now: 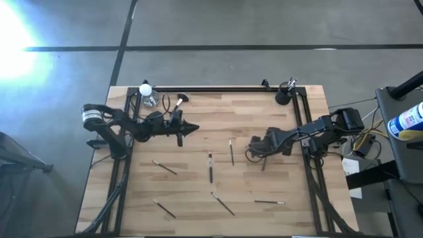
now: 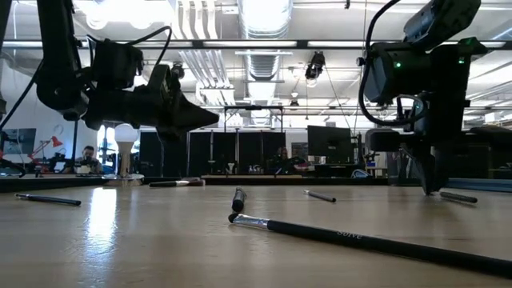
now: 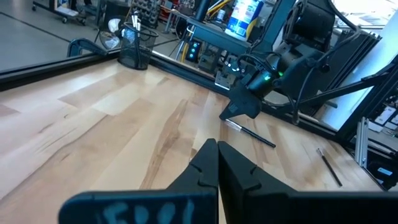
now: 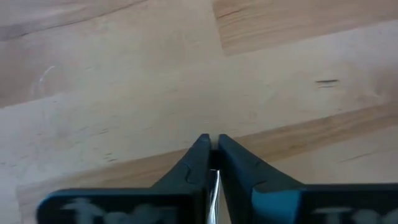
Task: Put items in baskets/containers
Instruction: Put the foundation brush into the mesh organizer
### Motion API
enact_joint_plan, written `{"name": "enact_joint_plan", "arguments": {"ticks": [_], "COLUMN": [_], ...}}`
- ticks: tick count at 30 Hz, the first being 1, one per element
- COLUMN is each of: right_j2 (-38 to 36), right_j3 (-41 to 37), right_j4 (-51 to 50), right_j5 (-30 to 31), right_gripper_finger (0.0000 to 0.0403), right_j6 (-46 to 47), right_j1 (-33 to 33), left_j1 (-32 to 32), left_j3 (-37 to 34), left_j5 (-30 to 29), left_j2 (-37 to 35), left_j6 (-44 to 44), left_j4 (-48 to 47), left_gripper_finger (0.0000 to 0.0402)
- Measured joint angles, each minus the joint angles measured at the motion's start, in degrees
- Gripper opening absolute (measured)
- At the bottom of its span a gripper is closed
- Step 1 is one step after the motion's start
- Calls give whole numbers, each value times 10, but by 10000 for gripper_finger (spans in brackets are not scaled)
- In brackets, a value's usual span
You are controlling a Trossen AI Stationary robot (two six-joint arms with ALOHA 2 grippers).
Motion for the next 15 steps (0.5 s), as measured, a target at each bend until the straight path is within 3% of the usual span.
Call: {"name": "enact_joint_plan", "arguments": {"ticks": [7,12,15], "right_j2": [1,-3,-4], "right_j3": [13,53,91], "right_j4": [17,13,10], "right_j5": [24,116,201], "right_gripper_finger": [9,8,8], "right_j6": [-23,-67,-122], "right_j1": [13,33,40], "left_j1": [0,0,0], "left_j3": [0,0,-1], "left_j5": [0,0,0], "left_j2": [0,0,0], "left_j6": [0,0,1], "left_j4": [0,-1,-1], "left_gripper_finger": [0,0,0]}}
